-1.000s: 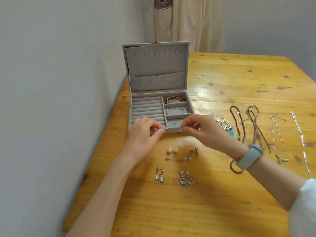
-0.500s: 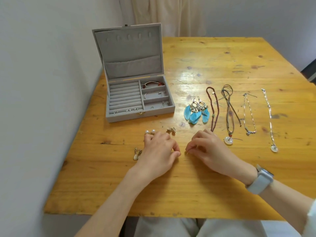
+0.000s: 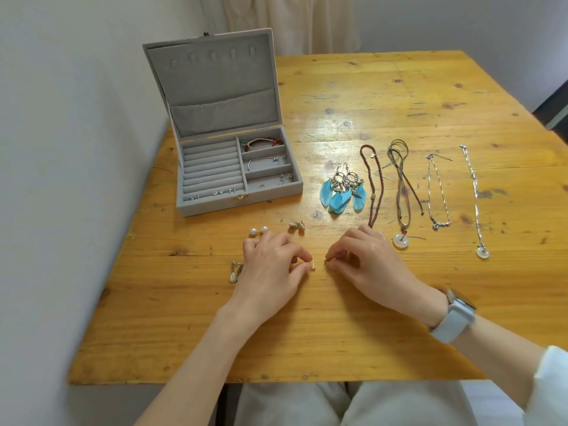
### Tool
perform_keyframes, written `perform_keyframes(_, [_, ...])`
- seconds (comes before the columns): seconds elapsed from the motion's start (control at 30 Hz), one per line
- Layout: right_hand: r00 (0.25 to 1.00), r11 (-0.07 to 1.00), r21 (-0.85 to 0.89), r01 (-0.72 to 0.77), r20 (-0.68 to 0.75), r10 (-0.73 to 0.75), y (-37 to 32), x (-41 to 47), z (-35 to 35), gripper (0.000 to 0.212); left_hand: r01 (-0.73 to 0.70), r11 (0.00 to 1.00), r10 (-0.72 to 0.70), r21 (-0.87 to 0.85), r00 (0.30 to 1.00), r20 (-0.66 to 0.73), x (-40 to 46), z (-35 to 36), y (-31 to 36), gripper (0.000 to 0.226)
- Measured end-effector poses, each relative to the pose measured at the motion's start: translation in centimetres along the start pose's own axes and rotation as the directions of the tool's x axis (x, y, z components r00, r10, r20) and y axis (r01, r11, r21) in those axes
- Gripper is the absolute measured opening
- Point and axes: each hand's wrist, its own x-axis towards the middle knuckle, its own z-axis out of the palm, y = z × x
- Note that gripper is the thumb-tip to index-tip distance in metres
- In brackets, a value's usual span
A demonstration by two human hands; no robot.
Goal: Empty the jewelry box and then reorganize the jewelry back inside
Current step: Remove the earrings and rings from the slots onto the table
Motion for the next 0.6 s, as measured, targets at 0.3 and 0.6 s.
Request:
perform_keyframes(0.3, [1.000,1.000,-0.006,0.012,0.002,-0.012,-0.8,0.4,0.6,0.004,-0.002,1.000,0.002,0.013,1.000,-0.011,0.1,0.3,0.2,0.012])
perform_keyframes(0.6, [0.999,0.992,0.122,0.045,-0.004,-0.045,-2.4,4.0,-1.5,0.009,0.081,0.997,-0.080,0.000,0.984,-0.160,1.4,-4.1,-3.2,0.011])
